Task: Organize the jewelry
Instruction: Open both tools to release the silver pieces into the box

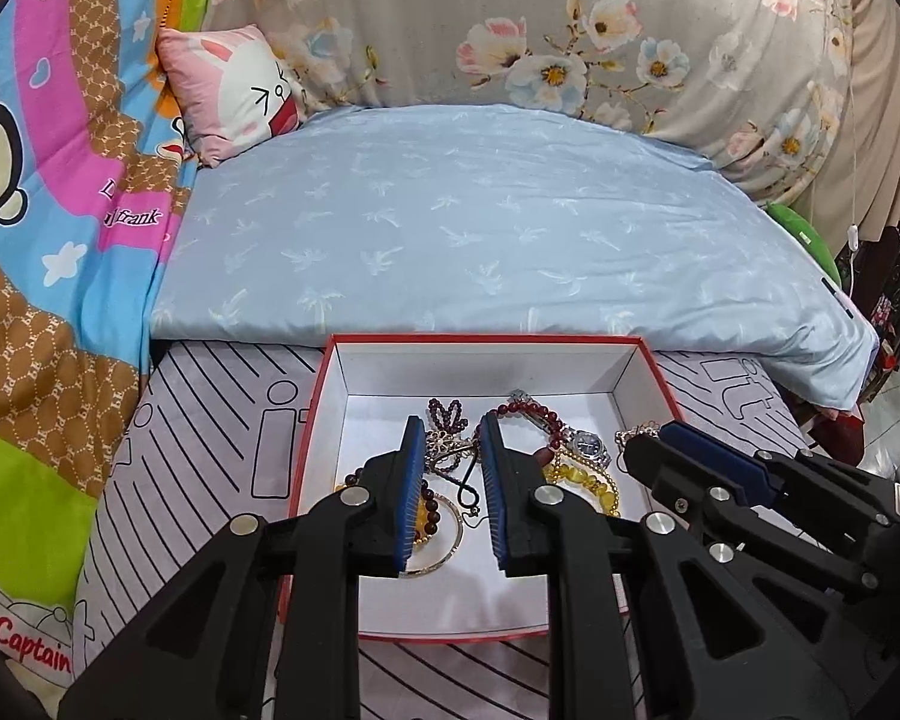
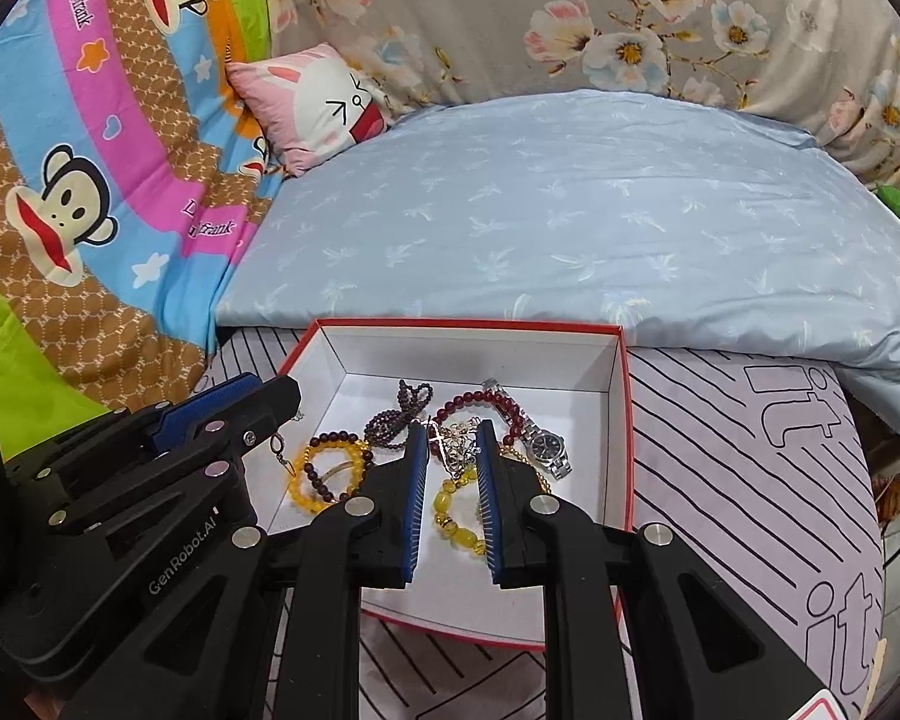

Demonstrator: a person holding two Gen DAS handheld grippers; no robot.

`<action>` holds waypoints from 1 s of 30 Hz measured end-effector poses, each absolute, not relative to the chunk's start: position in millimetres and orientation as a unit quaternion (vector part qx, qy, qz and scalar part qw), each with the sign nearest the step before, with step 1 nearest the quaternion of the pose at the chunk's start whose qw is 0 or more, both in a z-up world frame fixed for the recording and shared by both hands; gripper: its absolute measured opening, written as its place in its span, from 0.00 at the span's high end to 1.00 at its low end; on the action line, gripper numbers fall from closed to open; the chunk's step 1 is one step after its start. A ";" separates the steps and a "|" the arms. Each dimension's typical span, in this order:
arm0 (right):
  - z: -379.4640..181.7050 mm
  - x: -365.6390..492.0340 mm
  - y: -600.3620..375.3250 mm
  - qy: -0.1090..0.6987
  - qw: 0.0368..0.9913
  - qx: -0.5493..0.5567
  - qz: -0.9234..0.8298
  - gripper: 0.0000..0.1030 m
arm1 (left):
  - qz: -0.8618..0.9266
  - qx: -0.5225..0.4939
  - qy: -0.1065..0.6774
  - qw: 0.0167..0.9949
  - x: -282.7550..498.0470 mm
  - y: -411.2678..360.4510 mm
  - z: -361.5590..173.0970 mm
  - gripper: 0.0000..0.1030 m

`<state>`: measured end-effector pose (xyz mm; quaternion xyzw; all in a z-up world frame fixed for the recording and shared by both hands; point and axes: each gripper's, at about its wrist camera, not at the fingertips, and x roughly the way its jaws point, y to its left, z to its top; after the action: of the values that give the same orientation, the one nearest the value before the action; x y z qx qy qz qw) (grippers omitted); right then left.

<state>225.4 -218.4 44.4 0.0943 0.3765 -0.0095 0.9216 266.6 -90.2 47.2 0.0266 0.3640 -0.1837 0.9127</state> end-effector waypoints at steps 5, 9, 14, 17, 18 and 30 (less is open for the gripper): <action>35.7 230.8 -219.6 0.384 0.918 0.095 -0.012 0.85 | -0.182 0.029 0.372 0.910 273.6 -93.7 38.7 0.82; 32.4 234.9 -220.9 0.388 0.917 0.095 -0.013 0.85 | -0.181 0.030 0.374 0.909 277.8 -95.9 35.1 0.82; 26.9 237.7 -221.4 0.393 0.914 0.096 -0.014 0.85 | -0.180 0.031 0.376 0.908 282.1 -97.5 32.1 0.82; 24.4 239.2 -221.6 0.396 0.913 0.096 -0.015 0.84 | -0.178 0.033 0.377 0.908 283.4 -97.5 29.9 0.82; 24.0 239.6 -221.3 0.396 0.913 0.095 -0.015 0.84 | -0.177 0.033 0.377 0.909 283.3 -97.6 29.9 0.82; 20.3 241.6 -220.2 0.399 0.912 0.094 -0.017 0.84 | -0.179 0.030 0.381 0.906 286.1 -98.1 25.6 0.82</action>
<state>241.6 -220.2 20.3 0.0943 0.3990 -0.0168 0.9120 286.1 -98.1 25.6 0.0305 0.3813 -0.1794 0.9064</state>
